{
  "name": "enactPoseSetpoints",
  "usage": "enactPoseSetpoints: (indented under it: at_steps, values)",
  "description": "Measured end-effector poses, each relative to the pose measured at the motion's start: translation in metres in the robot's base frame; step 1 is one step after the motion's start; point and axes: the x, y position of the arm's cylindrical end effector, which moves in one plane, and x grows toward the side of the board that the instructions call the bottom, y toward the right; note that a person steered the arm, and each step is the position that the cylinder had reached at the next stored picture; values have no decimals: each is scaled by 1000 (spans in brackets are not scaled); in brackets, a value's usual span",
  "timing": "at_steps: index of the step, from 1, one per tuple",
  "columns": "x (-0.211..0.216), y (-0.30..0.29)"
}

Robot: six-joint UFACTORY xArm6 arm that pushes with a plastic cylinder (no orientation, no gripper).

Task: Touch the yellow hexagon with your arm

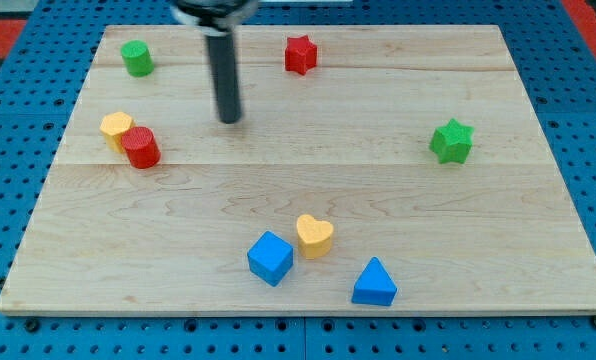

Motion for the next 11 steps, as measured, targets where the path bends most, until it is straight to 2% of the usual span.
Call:
enactPoseSetpoints:
  at_steps: [1, 4, 5, 6, 7, 8, 11]
  values:
    - [19, -69]
    - [5, -127]
    - [36, -163]
    - [47, -137]
    - [38, -126]
    - [20, -128]
    - [19, -114]
